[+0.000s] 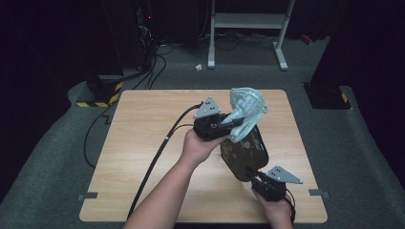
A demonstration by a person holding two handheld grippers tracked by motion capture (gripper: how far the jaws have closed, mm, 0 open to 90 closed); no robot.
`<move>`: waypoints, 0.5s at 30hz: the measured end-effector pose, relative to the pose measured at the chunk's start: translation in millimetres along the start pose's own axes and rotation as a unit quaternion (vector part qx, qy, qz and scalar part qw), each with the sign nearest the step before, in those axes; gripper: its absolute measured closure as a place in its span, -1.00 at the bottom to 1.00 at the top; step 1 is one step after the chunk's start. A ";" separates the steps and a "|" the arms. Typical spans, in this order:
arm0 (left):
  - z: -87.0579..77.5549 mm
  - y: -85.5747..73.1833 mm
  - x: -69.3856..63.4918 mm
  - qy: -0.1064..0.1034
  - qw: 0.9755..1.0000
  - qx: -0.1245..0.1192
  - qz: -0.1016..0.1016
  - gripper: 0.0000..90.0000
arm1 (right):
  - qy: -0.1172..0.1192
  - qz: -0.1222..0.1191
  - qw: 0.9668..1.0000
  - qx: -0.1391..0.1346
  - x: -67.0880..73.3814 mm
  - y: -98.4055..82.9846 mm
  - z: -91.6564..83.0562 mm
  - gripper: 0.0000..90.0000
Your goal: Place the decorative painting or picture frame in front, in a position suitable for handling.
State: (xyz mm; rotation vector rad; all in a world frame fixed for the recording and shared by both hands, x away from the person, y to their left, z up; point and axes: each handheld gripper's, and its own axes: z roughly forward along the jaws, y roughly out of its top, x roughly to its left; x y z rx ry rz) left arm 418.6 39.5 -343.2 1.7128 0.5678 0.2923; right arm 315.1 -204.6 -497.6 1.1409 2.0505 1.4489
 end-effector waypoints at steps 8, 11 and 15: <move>3.7 -13.1 20.1 0.023 0.999 0.018 -0.030 0.59 | 0.000 0.001 1.000 -0.002 0.0 -0.2 0.2 0.69; 5.5 -19.8 27.7 0.033 0.998 0.032 -0.037 0.59 | -0.001 0.001 1.000 -0.001 0.5 -0.2 0.2 0.69; 6.6 -27.2 34.9 0.042 0.997 0.048 -0.044 0.59 | 0.001 0.001 1.000 -0.001 0.3 -0.3 0.3 0.69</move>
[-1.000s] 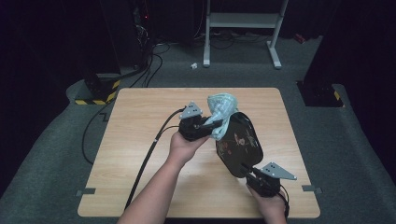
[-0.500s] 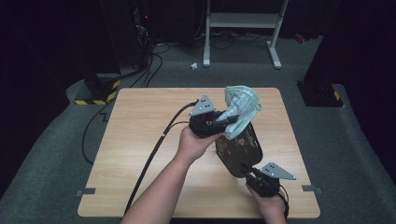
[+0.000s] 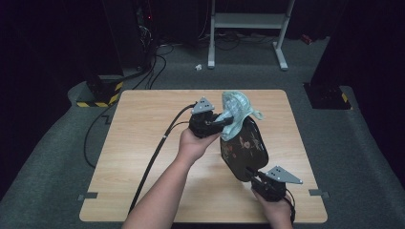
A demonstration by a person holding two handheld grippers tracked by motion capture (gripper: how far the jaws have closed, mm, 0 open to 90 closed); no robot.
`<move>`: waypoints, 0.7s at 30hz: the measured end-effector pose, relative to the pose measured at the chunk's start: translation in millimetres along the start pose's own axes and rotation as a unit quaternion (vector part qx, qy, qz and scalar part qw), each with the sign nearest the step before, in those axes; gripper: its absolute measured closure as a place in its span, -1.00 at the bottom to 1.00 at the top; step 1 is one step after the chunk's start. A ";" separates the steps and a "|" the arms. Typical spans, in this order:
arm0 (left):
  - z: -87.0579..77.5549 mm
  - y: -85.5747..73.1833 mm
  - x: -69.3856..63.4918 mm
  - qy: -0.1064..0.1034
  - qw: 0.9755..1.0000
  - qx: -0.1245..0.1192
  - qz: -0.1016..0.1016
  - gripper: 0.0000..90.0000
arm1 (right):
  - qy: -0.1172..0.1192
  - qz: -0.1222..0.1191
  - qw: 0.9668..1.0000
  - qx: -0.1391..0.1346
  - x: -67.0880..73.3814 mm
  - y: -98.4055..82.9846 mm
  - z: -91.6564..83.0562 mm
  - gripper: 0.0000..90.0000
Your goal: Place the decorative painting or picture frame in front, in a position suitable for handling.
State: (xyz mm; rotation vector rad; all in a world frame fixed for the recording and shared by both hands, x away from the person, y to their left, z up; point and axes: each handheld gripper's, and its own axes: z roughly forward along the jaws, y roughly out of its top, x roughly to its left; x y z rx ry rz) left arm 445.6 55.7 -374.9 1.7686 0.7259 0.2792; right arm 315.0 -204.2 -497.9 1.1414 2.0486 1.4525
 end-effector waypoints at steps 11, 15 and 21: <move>7.9 -26.4 16.8 0.011 0.999 0.031 -0.026 0.59 | 0.002 0.002 1.000 -0.001 -0.1 -0.4 0.4 0.68; 8.7 -33.8 22.9 0.014 0.999 0.043 -0.030 0.60 | 0.003 0.002 1.000 -0.001 -0.1 -0.4 0.7 0.68; 10.6 -46.6 32.1 0.019 0.997 0.060 -0.040 0.59 | 0.002 0.002 1.000 -0.001 0.2 -0.5 0.7 0.68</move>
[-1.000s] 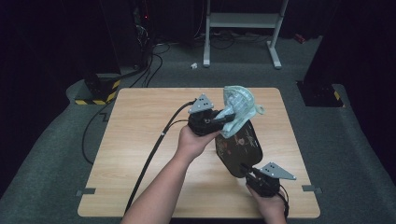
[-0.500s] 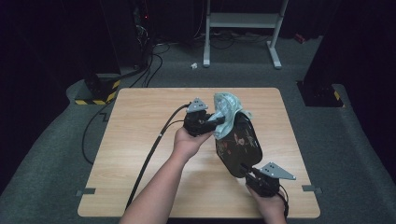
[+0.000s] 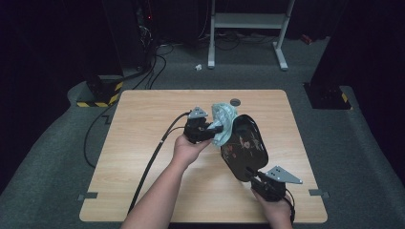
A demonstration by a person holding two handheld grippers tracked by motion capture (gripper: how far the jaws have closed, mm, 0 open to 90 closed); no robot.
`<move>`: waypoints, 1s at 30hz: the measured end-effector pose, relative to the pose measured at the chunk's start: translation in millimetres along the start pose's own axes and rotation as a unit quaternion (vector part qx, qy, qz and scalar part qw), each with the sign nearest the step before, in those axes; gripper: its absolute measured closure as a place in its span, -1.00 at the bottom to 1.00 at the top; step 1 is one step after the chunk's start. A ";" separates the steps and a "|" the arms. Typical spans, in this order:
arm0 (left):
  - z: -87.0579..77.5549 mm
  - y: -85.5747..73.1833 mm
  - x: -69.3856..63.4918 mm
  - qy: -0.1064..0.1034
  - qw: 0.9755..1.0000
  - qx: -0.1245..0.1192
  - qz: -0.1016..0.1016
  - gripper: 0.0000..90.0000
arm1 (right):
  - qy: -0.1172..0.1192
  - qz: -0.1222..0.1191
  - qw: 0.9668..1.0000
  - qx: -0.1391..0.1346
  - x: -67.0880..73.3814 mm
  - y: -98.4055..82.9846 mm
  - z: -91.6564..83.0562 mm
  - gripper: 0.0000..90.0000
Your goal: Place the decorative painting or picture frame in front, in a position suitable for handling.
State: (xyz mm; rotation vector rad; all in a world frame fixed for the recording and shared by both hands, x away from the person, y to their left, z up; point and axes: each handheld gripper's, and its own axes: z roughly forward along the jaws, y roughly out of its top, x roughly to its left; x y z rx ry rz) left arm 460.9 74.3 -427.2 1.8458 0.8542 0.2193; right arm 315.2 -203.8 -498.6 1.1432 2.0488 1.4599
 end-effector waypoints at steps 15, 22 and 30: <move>16.1 -44.7 15.2 0.009 0.998 0.052 -0.017 0.60 | 0.000 -0.002 1.000 0.001 0.1 -0.2 0.1 0.68; 32.0 -78.4 17.0 0.006 0.994 0.104 -0.015 0.59 | -0.001 -0.004 1.000 0.001 0.6 -0.3 0.4 0.67; 32.9 -91.3 10.0 -0.011 0.994 0.110 -0.020 0.59 | -0.001 -0.005 1.000 0.001 0.7 -0.5 0.6 0.67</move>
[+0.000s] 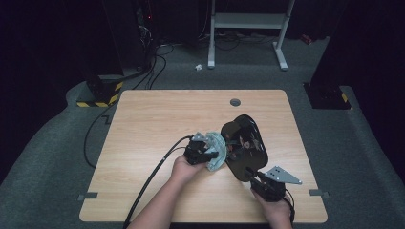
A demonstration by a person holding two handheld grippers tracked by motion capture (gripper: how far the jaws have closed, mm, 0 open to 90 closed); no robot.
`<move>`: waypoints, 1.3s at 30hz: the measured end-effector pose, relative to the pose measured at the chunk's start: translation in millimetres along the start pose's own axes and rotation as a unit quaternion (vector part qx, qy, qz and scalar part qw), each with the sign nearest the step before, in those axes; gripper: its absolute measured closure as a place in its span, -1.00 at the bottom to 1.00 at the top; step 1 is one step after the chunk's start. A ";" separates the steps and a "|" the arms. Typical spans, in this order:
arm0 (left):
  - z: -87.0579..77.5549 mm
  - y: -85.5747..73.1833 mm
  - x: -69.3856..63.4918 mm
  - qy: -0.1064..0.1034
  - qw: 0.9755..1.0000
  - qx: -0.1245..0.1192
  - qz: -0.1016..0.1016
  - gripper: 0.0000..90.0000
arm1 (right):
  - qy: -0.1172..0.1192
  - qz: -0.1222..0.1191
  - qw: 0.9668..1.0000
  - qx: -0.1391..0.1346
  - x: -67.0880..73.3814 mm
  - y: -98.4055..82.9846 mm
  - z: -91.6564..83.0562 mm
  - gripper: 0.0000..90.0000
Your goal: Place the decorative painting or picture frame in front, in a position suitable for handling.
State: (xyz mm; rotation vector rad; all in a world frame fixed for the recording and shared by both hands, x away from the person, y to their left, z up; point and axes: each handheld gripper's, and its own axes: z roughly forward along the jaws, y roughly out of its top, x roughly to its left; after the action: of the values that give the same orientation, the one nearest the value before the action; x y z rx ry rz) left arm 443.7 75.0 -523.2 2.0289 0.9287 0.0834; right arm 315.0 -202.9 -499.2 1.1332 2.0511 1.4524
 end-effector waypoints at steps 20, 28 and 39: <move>-69.9 81.4 -24.8 -0.031 0.986 -0.160 0.015 0.59 | -0.003 -0.005 1.000 0.001 0.2 0.2 0.2 0.69; -81.6 126.5 -51.9 -0.026 0.982 -0.180 0.058 0.58 | -0.007 -0.007 1.000 0.004 1.5 0.4 0.7 0.72; -49.1 92.1 2.0 -0.008 0.991 -0.131 -0.039 0.59 | -0.006 -0.006 1.000 0.006 0.7 0.0 -0.7 0.71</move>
State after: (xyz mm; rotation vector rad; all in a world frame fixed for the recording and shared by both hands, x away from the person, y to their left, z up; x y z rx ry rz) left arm 479.9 79.3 -425.3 1.7478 0.9355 0.1385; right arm 314.1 -202.8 -498.9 1.1303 2.0579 1.4265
